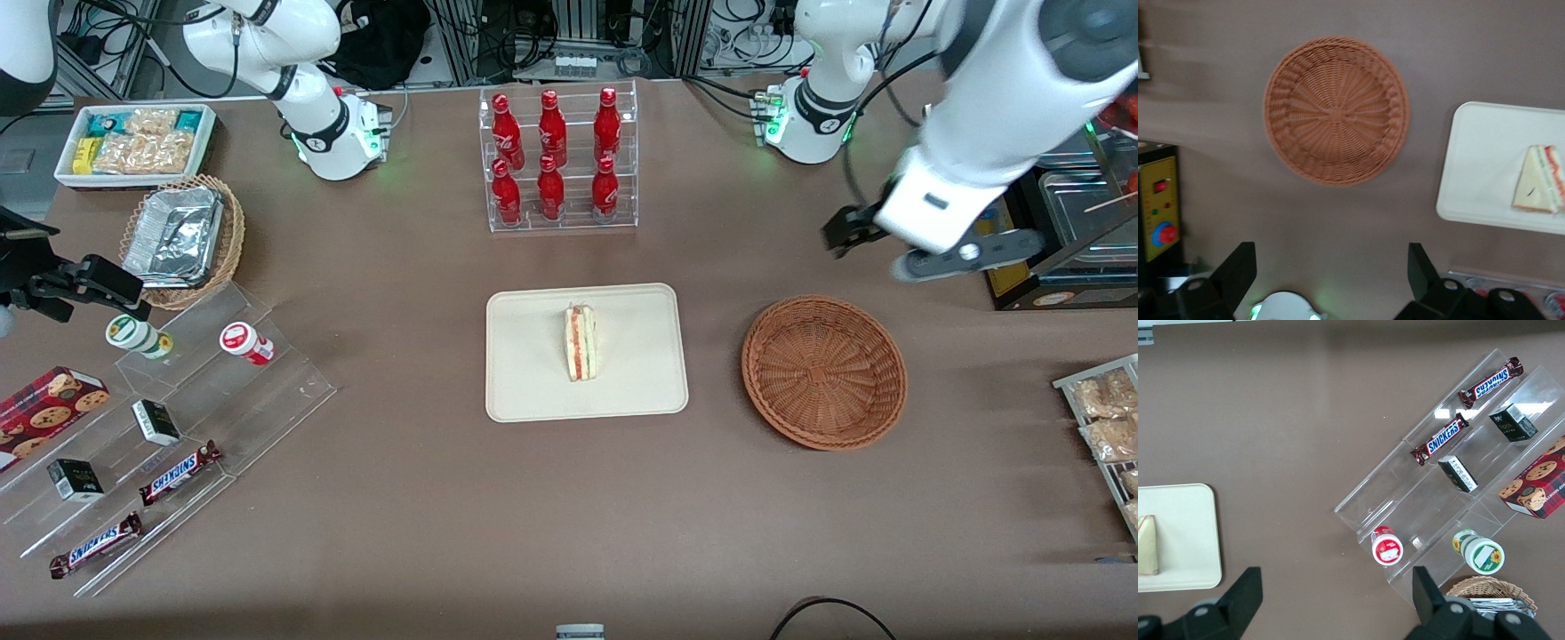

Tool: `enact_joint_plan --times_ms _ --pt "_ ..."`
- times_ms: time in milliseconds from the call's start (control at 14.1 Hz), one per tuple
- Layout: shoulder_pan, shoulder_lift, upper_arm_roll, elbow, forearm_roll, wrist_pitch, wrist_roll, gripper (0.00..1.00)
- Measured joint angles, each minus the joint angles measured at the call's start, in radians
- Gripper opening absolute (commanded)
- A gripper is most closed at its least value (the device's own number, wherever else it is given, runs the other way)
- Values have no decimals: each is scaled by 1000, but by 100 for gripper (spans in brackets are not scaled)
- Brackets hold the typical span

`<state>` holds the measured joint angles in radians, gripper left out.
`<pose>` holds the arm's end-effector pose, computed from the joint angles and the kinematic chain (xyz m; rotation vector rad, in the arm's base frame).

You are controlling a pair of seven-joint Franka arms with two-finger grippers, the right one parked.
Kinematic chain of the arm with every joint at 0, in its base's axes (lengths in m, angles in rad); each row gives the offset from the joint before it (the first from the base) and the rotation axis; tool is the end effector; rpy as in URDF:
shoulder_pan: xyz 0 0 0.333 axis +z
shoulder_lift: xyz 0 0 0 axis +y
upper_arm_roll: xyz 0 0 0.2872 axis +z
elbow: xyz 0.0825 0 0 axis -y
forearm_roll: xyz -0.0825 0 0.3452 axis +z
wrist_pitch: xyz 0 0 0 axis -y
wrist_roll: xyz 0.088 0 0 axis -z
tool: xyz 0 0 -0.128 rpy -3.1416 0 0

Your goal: Place sandwich from basket to tray

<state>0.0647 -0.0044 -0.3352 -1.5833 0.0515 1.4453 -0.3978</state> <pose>0.4810 -0.1264 0.5618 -3.0368 -0.1983 0.1662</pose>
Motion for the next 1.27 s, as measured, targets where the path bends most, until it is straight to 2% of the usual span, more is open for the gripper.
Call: enact_joint_plan --times_ms 283,708,991,1274 --pt "61 -49 13 -14 0 -51 128 100" --pt "64 -65 112 -37 -2 -72 294 100" --pt "33 -66 187 -37 -12 -71 323 100" --pt "0 -65 218 -35 -27 -67 325 100"
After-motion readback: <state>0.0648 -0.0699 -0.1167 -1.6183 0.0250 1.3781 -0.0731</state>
